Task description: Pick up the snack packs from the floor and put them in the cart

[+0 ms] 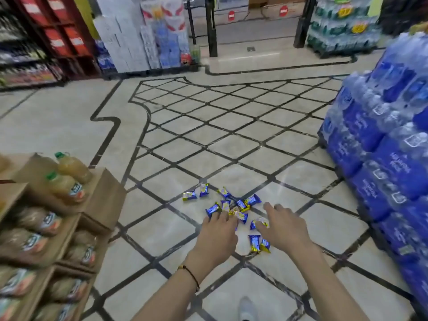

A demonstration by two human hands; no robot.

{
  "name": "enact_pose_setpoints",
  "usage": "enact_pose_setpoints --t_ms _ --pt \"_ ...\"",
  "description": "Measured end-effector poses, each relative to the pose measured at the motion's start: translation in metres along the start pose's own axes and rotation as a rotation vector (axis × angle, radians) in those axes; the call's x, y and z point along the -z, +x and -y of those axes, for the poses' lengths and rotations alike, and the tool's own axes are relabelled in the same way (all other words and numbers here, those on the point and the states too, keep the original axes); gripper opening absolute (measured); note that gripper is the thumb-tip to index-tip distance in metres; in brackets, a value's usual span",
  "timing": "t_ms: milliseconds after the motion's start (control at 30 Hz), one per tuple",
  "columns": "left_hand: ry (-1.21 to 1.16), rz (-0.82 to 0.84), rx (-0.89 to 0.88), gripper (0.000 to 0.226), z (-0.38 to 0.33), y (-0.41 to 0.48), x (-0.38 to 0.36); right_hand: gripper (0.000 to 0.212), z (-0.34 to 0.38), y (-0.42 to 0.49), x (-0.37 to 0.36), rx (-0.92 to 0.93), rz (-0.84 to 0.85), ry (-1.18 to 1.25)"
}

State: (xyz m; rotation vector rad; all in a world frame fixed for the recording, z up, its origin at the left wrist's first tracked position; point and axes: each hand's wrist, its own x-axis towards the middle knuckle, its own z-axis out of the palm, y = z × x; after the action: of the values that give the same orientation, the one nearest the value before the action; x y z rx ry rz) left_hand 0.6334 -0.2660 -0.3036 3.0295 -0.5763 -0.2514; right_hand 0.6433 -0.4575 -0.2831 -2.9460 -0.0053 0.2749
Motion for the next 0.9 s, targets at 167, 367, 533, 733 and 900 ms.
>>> enact_pose_setpoints --t_ms 167,367,533,733,900 --pt "0.015 0.061 0.072 0.035 0.046 0.07 0.0 0.05 0.004 0.095 -0.004 0.019 0.076 0.023" --pt "-0.044 0.116 0.157 0.037 0.116 0.144 -0.017 0.046 0.021 0.187 -0.033 0.075 0.158 0.021" --pt "-0.087 0.154 0.179 0.037 0.182 0.212 -0.058 0.053 0.033 0.266 -0.089 0.009 0.316 0.012" --pt "-0.082 0.252 0.135 0.03 0.266 0.297 -0.12 0.058 0.052 0.358 -0.155 -0.09 0.433 0.004" --pt "-0.062 0.314 0.067 0.026 0.315 0.359 -0.191 0.064 0.056 0.428 -0.226 -0.103 0.54 0.01"
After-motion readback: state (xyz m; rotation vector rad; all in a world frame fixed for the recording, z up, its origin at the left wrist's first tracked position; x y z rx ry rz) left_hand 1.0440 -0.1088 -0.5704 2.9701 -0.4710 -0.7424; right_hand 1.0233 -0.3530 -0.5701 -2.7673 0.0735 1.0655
